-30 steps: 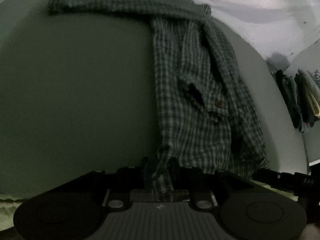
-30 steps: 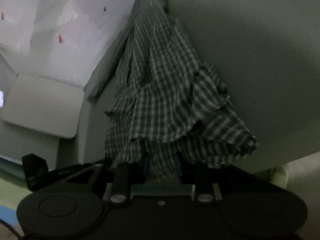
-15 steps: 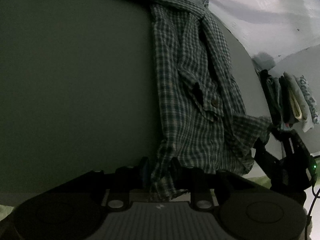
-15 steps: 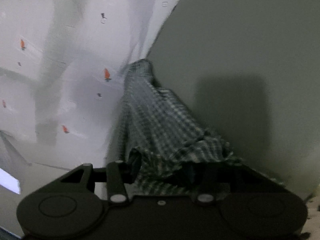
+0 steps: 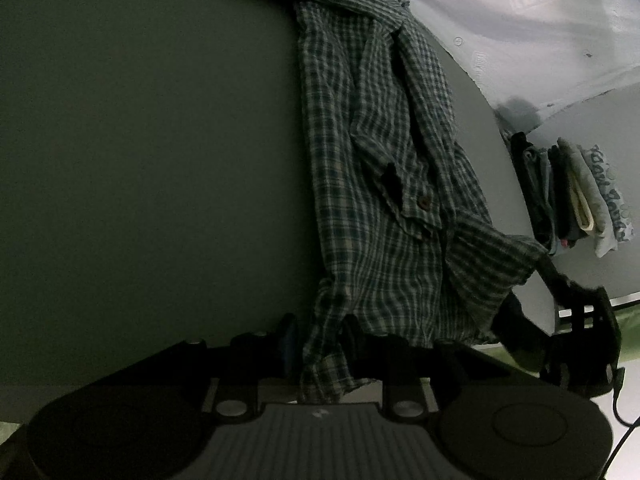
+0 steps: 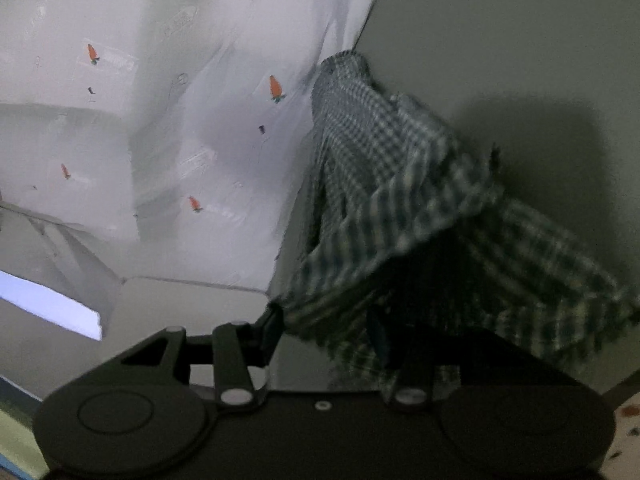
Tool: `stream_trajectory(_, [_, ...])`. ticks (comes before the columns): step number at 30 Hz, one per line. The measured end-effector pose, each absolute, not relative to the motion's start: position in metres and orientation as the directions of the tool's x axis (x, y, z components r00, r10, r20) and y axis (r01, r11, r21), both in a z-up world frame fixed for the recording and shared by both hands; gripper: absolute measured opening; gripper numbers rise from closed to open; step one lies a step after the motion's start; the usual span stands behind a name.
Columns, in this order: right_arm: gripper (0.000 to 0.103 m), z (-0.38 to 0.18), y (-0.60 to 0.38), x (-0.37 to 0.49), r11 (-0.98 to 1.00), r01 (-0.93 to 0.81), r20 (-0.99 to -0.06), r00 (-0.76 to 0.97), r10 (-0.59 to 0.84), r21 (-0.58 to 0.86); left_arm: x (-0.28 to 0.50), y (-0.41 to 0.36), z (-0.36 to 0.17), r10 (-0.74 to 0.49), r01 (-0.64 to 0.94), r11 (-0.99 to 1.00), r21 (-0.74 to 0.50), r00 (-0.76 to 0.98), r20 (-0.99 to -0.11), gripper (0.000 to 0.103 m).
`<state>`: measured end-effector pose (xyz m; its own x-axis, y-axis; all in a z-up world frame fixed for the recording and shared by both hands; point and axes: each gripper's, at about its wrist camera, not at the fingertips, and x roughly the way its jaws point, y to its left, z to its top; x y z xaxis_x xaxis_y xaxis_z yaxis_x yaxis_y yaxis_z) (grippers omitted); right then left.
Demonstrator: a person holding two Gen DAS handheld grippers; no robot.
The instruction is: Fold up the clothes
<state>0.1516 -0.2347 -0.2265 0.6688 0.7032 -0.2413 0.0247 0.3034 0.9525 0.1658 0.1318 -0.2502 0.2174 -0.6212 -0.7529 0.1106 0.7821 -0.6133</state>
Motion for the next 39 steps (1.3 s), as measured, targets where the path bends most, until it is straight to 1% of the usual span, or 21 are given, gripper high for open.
stream_trajectory(2, [0.048, -0.229, -0.231, 0.148, 0.29, 0.023, -0.233, 0.658, 0.716, 0.957, 0.165, 0.133, -0.251, -0.623, 0.113, 0.781, -0.615, 0.22, -0.751, 0.028])
stream_trajectory(6, [0.049, -0.231, -0.23, 0.138, 0.332, 0.042, -0.281, 0.637, 0.718, 0.942, 0.164, 0.134, -0.252, -0.627, 0.119, 0.777, -0.618, 0.225, -0.746, 0.028])
stream_trajectory(10, [0.049, -0.226, -0.233, 0.133, 0.392, 0.068, -0.332, 0.675, 0.66, 0.918, 0.165, 0.136, -0.253, -0.632, 0.125, 0.774, -0.621, 0.219, -0.744, 0.029])
stream_trajectory(12, [0.049, -0.222, -0.234, 0.136, 0.414, 0.065, -0.34, 0.691, 0.638, 0.908, 0.165, 0.136, -0.253, -0.632, 0.128, 0.774, -0.62, 0.218, -0.744, 0.029])
stream_trajectory(14, [0.047, -0.216, -0.235, 0.14, 0.421, 0.042, -0.325, 0.705, 0.63, 0.906, 0.166, 0.137, -0.253, -0.631, 0.132, 0.775, -0.618, 0.216, -0.745, 0.029])
stream_trajectory(16, [0.034, -0.212, -0.233, 0.145, 0.422, 0.022, -0.309, 0.715, 0.627, 0.907, 0.166, 0.137, -0.253, -0.63, 0.133, 0.776, -0.617, 0.215, -0.746, 0.029])
stream_trajectory(17, [0.02, -0.212, -0.232, 0.146, 0.421, 0.025, -0.31, 0.715, 0.627, 0.907, 0.166, 0.137, -0.253, -0.63, 0.134, 0.776, -0.616, 0.215, -0.746, 0.029])
stream_trajectory(18, [0.009, -0.214, -0.231, 0.146, 0.421, 0.041, -0.323, 0.71, 0.626, 0.906, 0.166, 0.137, -0.253, -0.63, 0.133, 0.776, -0.616, 0.215, -0.746, 0.029])
stream_trajectory(20, [0.003, -0.222, -0.228, 0.141, 0.426, 0.081, -0.357, 0.695, 0.623, 0.901, 0.166, 0.139, -0.254, -0.63, 0.133, 0.776, -0.616, 0.215, -0.746, 0.029])
stream_trajectory(21, [0.002, -0.228, -0.226, 0.136, 0.429, 0.102, -0.376, 0.686, 0.623, 0.898, 0.166, 0.139, -0.254, -0.63, 0.134, 0.776, -0.617, 0.215, -0.746, 0.029])
stream_trajectory(24, [0.001, -0.246, -0.223, 0.12, 0.436, 0.169, -0.431, 0.657, 0.619, 0.884, 0.165, 0.141, -0.255, -0.63, 0.134, 0.776, -0.617, 0.217, -0.745, 0.029])
stream_trajectory(26, [0.001, -0.255, -0.223, 0.111, 0.423, 0.202, -0.444, 0.648, 0.619, 0.883, 0.165, 0.141, -0.256, -0.631, 0.134, 0.775, -0.617, 0.218, -0.745, 0.029])
stream_trajectory(31, [0.001, -0.247, -0.219, 0.109, 0.458, 0.19, -0.468, 0.623, 0.627, 0.868, 0.165, 0.141, -0.258, -0.633, 0.124, 0.772, -0.623, 0.225, -0.741, 0.029])
stream_trajectory(34, [0.01, -0.235, -0.22, 0.109, 0.471, 0.167, -0.463, 0.623, 0.63, 0.866, 0.166, 0.14, -0.258, -0.632, 0.127, 0.774, -0.621, 0.221, -0.743, 0.029])
stream_trajectory(36, [0.02, -0.226, -0.225, 0.106, 0.475, 0.152, -0.452, 0.641, 0.62, 0.867, 0.166, 0.139, -0.256, -0.626, 0.141, 0.779, -0.611, 0.22, -0.748, 0.029])
stream_trajectory(39, [0.021, -0.214, -0.237, 0.102, 0.47, 0.139, -0.43, 0.675, 0.599, 0.872, 0.165, 0.135, -0.253, -0.606, 0.168, 0.795, -0.582, 0.218, -0.765, 0.029])
